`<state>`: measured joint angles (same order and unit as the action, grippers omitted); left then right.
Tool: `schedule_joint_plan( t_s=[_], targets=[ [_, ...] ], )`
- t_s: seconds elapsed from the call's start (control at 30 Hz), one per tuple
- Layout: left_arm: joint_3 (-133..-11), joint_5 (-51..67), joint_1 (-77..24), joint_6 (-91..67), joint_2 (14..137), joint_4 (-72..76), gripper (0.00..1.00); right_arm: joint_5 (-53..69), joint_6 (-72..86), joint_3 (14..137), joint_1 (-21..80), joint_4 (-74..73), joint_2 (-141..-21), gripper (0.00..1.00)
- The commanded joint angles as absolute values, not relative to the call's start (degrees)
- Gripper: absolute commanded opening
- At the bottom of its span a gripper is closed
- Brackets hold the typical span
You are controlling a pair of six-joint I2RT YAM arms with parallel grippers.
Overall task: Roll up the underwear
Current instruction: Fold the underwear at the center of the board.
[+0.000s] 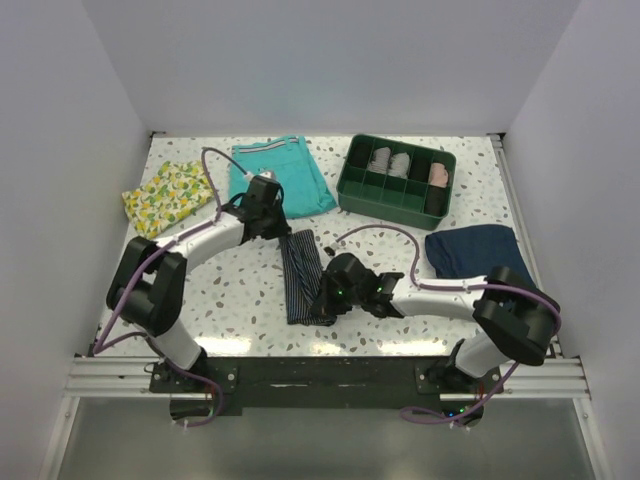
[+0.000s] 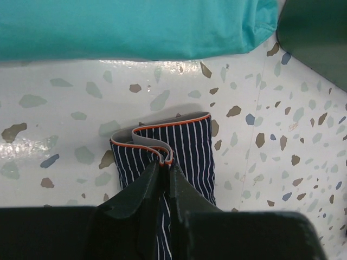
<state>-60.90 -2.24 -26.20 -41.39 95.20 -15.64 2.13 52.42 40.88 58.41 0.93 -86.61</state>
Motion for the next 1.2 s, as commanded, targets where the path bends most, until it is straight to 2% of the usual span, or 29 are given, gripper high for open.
schedule_joint_plan(
  t_s=[0.0,1.03,1.07,1.1,1.17],
  targets=[
    [-64.9,-3.4,-27.4,-42.3,97.1,-14.8,0.00,-1.3,56.3,38.7,58.5,4.2,-84.5,0.00],
    [-76.0,1.5,-32.1,-41.0,108.6,-14.1,0.00,-5.4,61.6,35.7,58.4,2.5,-84.6,0.00],
    [-75.9,2.0,-32.2,-40.8,108.9,-14.1,0.00,-5.5,61.8,35.7,58.5,2.5,-84.3,0.01],
    [-75.9,2.3,-32.3,-40.7,109.1,-13.5,0.00,-5.6,61.5,35.5,58.5,2.6,-83.8,0.10],
    [-75.8,3.4,-32.7,-40.2,109.4,-12.9,0.00,-6.5,60.5,35.2,58.5,3.0,-81.5,0.20]
  ],
)
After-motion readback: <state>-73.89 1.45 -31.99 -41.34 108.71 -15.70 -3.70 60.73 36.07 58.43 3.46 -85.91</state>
